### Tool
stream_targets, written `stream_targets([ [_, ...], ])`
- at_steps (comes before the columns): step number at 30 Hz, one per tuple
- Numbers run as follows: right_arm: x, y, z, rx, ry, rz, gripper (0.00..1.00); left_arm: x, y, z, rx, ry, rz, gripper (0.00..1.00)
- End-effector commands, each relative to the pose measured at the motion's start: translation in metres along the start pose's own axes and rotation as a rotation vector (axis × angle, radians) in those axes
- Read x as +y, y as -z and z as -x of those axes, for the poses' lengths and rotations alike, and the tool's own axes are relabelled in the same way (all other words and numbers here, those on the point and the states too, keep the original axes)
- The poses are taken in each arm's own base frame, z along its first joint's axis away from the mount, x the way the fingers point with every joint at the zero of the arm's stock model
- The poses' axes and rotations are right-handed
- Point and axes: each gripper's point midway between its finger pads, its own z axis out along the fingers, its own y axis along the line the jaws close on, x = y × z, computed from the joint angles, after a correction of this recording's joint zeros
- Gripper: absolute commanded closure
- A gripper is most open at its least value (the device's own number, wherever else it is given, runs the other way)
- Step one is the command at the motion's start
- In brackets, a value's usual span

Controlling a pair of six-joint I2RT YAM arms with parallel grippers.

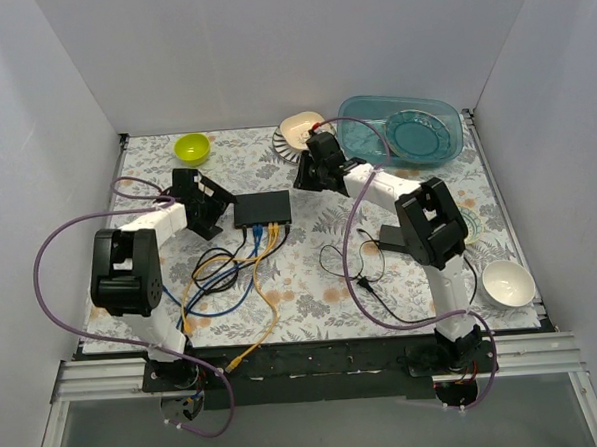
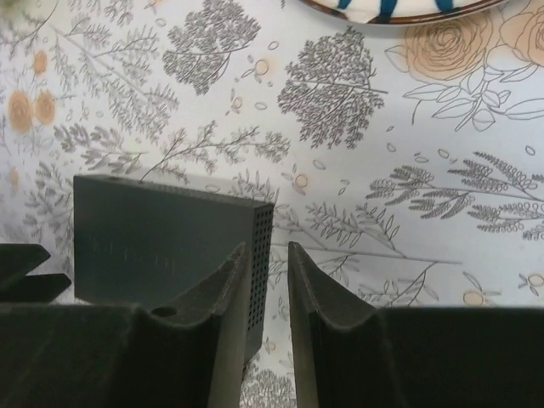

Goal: Pull the plug from the switch port

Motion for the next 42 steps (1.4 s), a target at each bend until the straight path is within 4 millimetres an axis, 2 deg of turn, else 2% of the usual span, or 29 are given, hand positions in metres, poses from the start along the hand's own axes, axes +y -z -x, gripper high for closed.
stream_targets([
  [1,-0.003,-0.013,0.02,-0.016,-0.106,0.02,0.7,-0.02,-0.013,0.017,-0.024,0.006,-0.049,0.11],
  [5,-0.003,-0.03,0.028,-0.058,-0.112,0.043,0.69,-0.012,-0.027,0.027,-0.056,0.014,-0.022,0.15],
  [7,-0.001,-0.037,0.038,-0.071,-0.11,0.048,0.69,-0.008,-0.039,0.025,-0.031,0.022,-0.009,0.18],
  [8,-0.002,-0.047,0.027,-0.029,-0.115,0.065,0.69,-0.005,-0.043,0.022,-0.007,0.025,-0.002,0.19],
  [10,-0.002,-0.062,0.023,-0.002,-0.137,0.078,0.69,0.005,-0.053,0.019,0.023,0.034,0.033,0.22],
  [13,0.003,-0.079,-0.004,0.115,-0.155,0.118,0.71,0.004,-0.058,0.004,0.099,0.038,0.004,0.28],
  [15,0.013,-0.078,-0.02,0.168,-0.154,0.155,0.72,0.002,-0.055,-0.011,0.161,0.046,-0.037,0.32],
  [16,0.02,-0.071,-0.023,0.177,-0.146,0.175,0.72,0.001,-0.052,-0.015,0.167,0.05,-0.054,0.35],
  [17,0.016,-0.07,-0.043,0.202,-0.14,0.169,0.72,0.002,-0.043,-0.025,0.169,0.043,-0.08,0.37],
  [18,0.016,-0.066,-0.05,0.205,-0.134,0.175,0.72,0.001,-0.038,-0.031,0.171,0.04,-0.092,0.39],
  [19,0.025,-0.052,-0.045,0.189,-0.126,0.201,0.72,0.003,-0.034,-0.038,0.176,0.036,-0.096,0.4],
  [20,0.012,-0.047,-0.076,0.241,-0.129,0.173,0.72,0.002,-0.026,-0.051,0.187,0.012,-0.112,0.42],
  [23,0.016,-0.025,-0.087,0.246,-0.119,0.197,0.72,0.006,-0.013,-0.081,0.236,-0.046,-0.107,0.43],
  [24,0.003,-0.02,-0.11,0.282,-0.124,0.172,0.72,0.013,-0.005,-0.091,0.246,-0.054,-0.105,0.44],
  [25,0.006,-0.009,-0.109,0.273,-0.12,0.184,0.72,0.016,0.0,-0.097,0.247,-0.062,-0.102,0.44],
  [26,0.006,-0.002,-0.116,0.282,-0.111,0.188,0.72,0.018,0.005,-0.107,0.258,-0.067,-0.099,0.44],
  [27,-0.005,0.004,-0.136,0.317,-0.112,0.164,0.72,0.022,0.015,-0.113,0.255,-0.068,-0.106,0.43],
  [28,-0.001,0.012,-0.133,0.301,-0.104,0.176,0.72,0.026,0.02,-0.116,0.248,-0.066,-0.103,0.43],
  [30,-0.008,0.02,-0.143,0.303,-0.107,0.167,0.71,0.03,0.028,-0.112,0.197,-0.051,-0.094,0.41],
  [31,-0.011,0.024,-0.134,0.268,-0.103,0.141,0.69,0.027,0.037,-0.105,0.152,-0.053,-0.108,0.39],
  [33,-0.019,0.029,-0.118,0.21,-0.077,0.092,0.66,0.037,0.04,-0.085,0.053,-0.046,-0.017,0.34],
  [34,-0.02,0.036,-0.096,0.129,-0.057,0.052,0.64,0.026,0.044,-0.068,0.004,-0.042,-0.002,0.31],
  [36,-0.028,0.049,-0.076,0.064,-0.032,-0.019,0.57,0.035,0.05,-0.045,-0.076,-0.041,0.089,0.29],
  [37,-0.027,0.061,-0.051,-0.018,-0.008,-0.044,0.56,0.031,0.054,-0.036,-0.103,-0.043,0.092,0.28],
  [39,-0.033,0.077,-0.048,-0.017,0.006,-0.084,0.53,0.013,0.06,-0.021,-0.138,-0.072,0.068,0.28],
  [40,-0.026,0.091,-0.037,-0.05,0.018,-0.063,0.53,0.003,0.062,-0.018,-0.143,-0.079,0.047,0.28],
  [41,-0.026,0.096,-0.043,-0.042,0.021,-0.052,0.53,-0.01,0.061,-0.014,-0.142,-0.085,0.021,0.28],
  [42,-0.018,0.108,-0.036,-0.067,0.018,-0.016,0.53,-0.022,0.062,-0.016,-0.115,-0.089,-0.021,0.28],
])
